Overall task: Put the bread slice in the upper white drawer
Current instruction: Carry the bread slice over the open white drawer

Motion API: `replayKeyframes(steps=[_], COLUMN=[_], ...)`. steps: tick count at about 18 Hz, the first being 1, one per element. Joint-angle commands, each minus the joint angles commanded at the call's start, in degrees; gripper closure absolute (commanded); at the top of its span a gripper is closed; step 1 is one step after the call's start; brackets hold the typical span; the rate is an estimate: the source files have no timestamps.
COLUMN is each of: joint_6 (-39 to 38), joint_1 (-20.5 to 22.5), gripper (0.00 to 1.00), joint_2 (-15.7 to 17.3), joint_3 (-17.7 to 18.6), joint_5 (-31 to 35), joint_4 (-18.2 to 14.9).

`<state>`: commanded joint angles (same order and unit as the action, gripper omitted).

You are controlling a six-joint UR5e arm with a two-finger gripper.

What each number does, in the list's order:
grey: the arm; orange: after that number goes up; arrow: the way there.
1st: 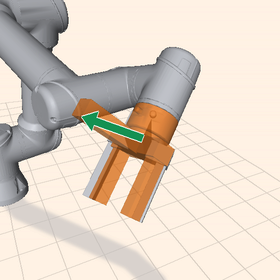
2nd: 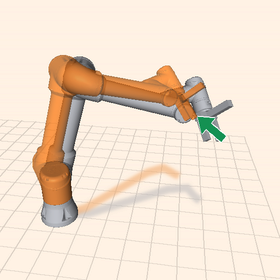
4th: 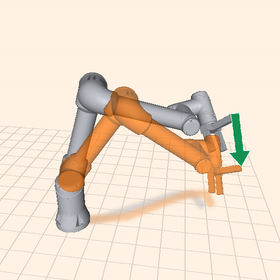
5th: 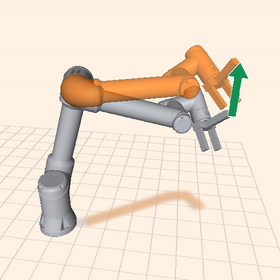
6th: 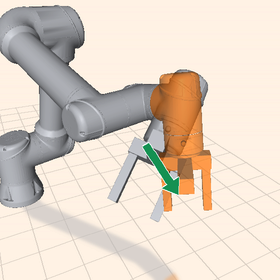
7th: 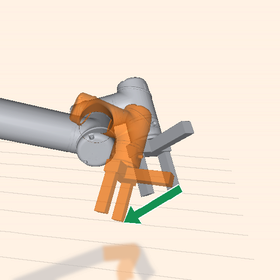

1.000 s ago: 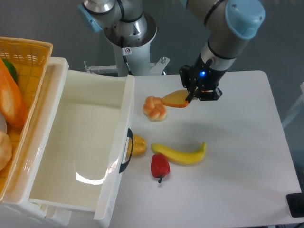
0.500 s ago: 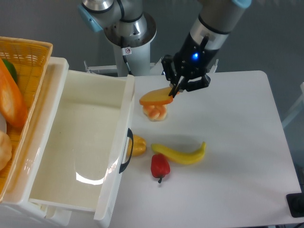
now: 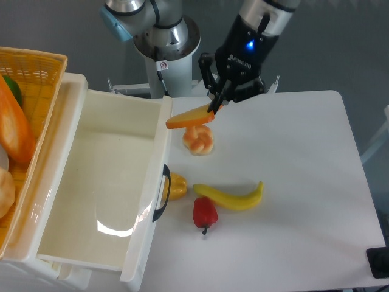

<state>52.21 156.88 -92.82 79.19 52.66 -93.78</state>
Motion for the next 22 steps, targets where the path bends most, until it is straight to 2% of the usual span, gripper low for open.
replayKeyframes(steps=[5,10,15,22], joint_6=[-1.32,-2.38,-2.56,-4.93], joint_1=[-0.08,-1.93,-4.91,-8.78], gripper=[1.00,1.00,1.00,1.00], joint_2=[1.14,1.85,1.76,0.80], joint_3=[0.52,1.93,4.21,4.92], joint_5=[-1.42,-2.13,-2.04,-2.04], joint_4=[0.00,0.44,0.53,0.88])
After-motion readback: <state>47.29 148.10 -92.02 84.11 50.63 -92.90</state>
